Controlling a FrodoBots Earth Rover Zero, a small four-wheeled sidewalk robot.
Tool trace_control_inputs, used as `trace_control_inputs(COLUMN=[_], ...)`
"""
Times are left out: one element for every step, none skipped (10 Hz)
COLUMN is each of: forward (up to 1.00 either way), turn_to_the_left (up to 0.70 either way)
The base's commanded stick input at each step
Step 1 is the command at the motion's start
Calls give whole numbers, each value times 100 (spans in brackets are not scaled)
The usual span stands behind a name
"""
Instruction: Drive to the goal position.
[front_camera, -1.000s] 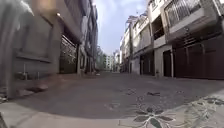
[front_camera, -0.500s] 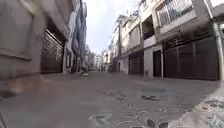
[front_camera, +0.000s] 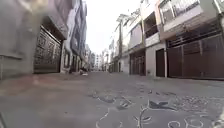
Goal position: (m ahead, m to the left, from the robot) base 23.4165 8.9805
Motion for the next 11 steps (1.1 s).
trace_control_inputs(forward=[100,100,100,100,100,100,100,100,100,100,100], turn_to_the_left=[6,6,6,6,6,6,6,6,29,46,46])
